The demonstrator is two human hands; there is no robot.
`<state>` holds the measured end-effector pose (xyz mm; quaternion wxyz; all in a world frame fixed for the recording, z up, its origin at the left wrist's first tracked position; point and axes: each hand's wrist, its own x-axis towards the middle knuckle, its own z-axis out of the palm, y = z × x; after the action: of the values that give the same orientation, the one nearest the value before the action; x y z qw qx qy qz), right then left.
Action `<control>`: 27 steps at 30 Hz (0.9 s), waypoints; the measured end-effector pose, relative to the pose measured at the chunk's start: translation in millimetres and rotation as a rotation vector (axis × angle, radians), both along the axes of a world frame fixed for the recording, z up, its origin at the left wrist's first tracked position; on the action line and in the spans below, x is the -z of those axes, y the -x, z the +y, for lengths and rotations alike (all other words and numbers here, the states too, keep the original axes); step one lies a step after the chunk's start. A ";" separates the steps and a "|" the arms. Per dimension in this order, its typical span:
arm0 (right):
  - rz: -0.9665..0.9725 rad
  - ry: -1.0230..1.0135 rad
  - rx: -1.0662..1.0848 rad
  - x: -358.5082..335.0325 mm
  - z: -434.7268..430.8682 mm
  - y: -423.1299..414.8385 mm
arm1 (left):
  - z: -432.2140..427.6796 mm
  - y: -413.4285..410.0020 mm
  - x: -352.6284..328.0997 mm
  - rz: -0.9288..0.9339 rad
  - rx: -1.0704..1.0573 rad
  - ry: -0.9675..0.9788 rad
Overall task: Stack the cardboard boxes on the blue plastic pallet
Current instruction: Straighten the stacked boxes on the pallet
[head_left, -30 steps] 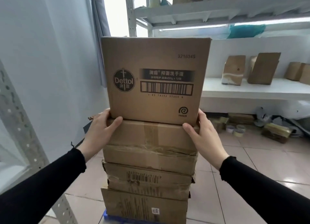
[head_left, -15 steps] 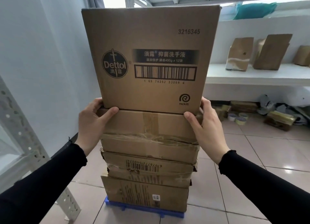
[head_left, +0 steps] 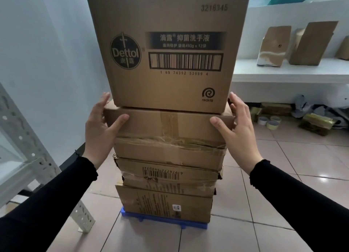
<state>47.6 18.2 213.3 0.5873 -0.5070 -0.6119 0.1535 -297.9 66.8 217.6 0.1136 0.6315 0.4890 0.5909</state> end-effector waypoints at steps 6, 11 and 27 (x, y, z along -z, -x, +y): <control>0.137 0.225 -0.060 76.1 -13.4 -10.2 | -15.3 21.9 78.3 -0.086 -0.006 0.318; 0.121 0.412 -0.185 121.0 -20.8 -5.9 | -18.8 19.6 110.0 -0.074 0.101 0.461; 0.138 0.365 -0.149 135.4 -10.6 -1.7 | -14.6 10.7 119.9 -0.091 0.026 0.339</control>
<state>49.4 7.7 77.9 0.5134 -0.5466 -0.5679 0.3392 -308.6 52.2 97.6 0.2482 0.5822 0.5678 0.5264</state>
